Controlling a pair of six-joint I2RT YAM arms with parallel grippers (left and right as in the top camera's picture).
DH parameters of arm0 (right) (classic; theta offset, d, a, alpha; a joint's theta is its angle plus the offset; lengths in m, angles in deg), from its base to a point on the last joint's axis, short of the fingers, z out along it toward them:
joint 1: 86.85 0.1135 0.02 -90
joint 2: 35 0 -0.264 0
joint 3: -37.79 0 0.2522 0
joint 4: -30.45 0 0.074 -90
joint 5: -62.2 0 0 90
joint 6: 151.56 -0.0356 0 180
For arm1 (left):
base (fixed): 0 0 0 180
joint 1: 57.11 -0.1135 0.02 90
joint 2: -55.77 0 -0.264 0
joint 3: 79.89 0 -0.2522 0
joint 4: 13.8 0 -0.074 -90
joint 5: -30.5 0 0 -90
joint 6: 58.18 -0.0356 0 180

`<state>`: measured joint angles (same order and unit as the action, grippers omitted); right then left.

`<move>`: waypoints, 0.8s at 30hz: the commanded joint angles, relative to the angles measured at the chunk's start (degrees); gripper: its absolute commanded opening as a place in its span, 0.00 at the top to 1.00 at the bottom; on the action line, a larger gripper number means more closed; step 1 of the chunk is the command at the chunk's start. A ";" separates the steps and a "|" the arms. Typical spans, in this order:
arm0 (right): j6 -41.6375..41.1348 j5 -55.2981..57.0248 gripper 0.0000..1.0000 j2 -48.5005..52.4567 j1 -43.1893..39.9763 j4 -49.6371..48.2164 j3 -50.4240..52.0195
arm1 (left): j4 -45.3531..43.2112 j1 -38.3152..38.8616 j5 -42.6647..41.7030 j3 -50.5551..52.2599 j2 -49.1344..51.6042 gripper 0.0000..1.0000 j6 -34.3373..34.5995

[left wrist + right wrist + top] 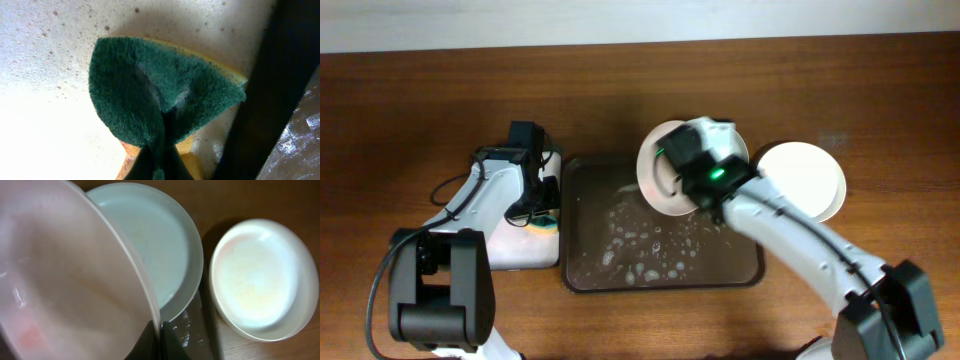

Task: Clean dirty plates on tray and stack at the side
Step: 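Carry the scrubbed plate right and stack it on the white plate, then grasp the rim of the pale green plate with the right gripper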

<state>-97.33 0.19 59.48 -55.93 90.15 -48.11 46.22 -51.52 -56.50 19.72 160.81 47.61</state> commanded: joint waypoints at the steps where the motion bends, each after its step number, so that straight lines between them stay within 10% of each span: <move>1: -2.89 -19.04 0.96 -1.18 -14.71 0.00 -0.17 | -0.11 -0.39 -0.26 0.22 1.14 0.98 -0.92; 8: -0.35 -29.90 0.96 -1.16 -45.81 4.90 1.03 | -0.13 -0.39 -0.26 0.22 1.14 0.98 -0.92; 14: 2.82 -29.92 0.96 -1.16 -53.07 2.03 9.09 | -0.15 -0.39 -0.26 0.22 1.14 0.98 -0.92; 15: 2.78 -29.94 0.90 -1.16 -53.07 2.05 9.49 | -0.15 -0.39 -0.26 0.22 1.14 0.98 -0.92; 16: 2.89 -31.08 0.40 -1.16 -53.07 1.55 9.57 | -0.15 -0.39 -0.26 0.22 1.14 0.98 -0.92; 17: 4.46 -33.24 0.26 -1.16 -53.07 0.87 9.57 | -0.15 -0.39 -0.26 0.22 1.14 0.98 -0.92; 24: 29.27 -50.25 0.22 -1.11 -43.80 -11.41 9.57 | -0.13 -0.39 -0.26 0.22 1.14 0.97 -0.90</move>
<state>-78.90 -46.61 59.43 -104.28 81.49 -38.74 46.15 -51.52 -56.50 19.72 160.81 47.59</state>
